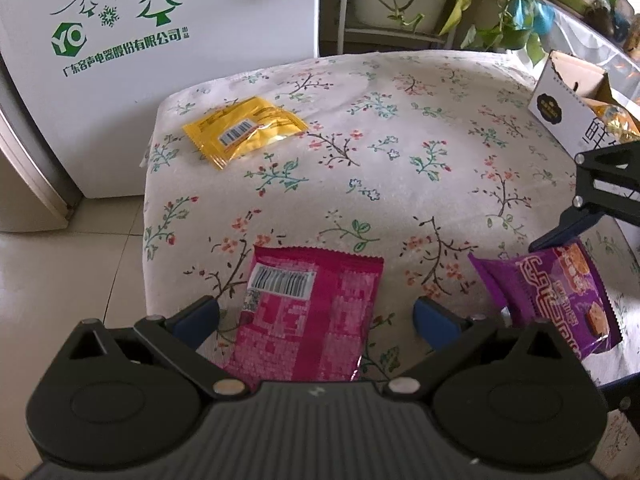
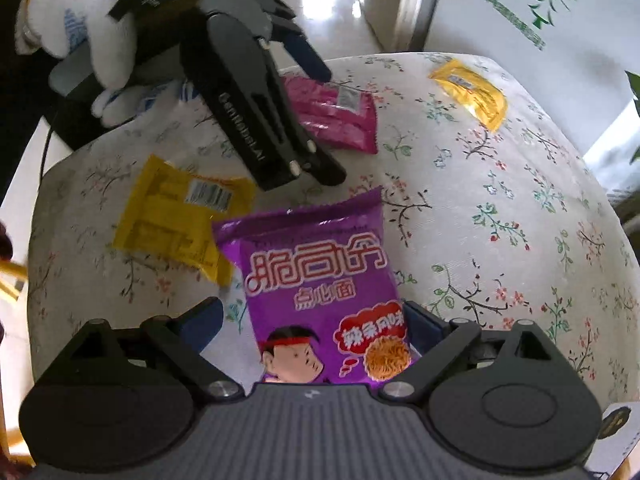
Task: Organize snacks
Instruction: 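Lift the purple bag with the right tool while the left tool grasps the pink bag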
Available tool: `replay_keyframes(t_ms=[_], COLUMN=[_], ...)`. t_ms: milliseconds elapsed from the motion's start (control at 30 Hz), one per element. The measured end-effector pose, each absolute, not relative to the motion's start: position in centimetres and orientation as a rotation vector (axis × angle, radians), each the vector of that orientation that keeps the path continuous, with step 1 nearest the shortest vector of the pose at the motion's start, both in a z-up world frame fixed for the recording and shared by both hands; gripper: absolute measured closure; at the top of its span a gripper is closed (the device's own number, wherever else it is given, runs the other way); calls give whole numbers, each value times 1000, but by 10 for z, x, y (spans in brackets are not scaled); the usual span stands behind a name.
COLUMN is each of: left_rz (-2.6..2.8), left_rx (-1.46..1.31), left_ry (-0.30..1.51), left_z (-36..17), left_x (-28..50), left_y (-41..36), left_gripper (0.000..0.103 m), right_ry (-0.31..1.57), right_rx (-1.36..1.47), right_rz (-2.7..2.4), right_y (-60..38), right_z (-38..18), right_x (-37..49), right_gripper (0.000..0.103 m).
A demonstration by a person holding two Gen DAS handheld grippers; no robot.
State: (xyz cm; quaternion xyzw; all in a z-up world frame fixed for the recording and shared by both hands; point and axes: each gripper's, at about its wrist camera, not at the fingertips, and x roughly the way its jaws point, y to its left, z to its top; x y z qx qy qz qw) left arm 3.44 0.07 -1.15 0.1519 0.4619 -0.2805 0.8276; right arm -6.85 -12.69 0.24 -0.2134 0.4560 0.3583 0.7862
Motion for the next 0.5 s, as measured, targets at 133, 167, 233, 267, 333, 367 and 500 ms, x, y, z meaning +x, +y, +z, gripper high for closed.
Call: replay_keyframes(t_ms=[133, 167, 233, 267, 333, 367, 500], left_rz=[-610, -608, -606, -608, -606, -611, -633], left_rx=[316, 314, 316, 319, 320, 319, 326], left_ry=[955, 951, 950, 951, 954, 951, 922], left_z=[-13, -13, -12, -12, -11, -10, -4], left_x=[32, 31, 31, 31, 30, 29, 24], left_y=[4, 4, 4, 3, 3, 3, 2], left_gripper=[0, 0, 0, 0, 2, 6, 27], right_ry=[983, 984, 973, 968, 955, 951, 941], right_rx=[-444, -421, -401, -388, -368, -363, -348], right_rz=[689, 683, 671, 666, 652, 642, 603], right_y=[-127, -128, -131, -133, -134, -135, -136], right_z=[-1, -2, -2, -2, 0, 1, 3], right_x=[-62, -62, -62, -63, -65, -67, -72], right_gripper=[6, 6, 8, 12, 20, 26, 29])
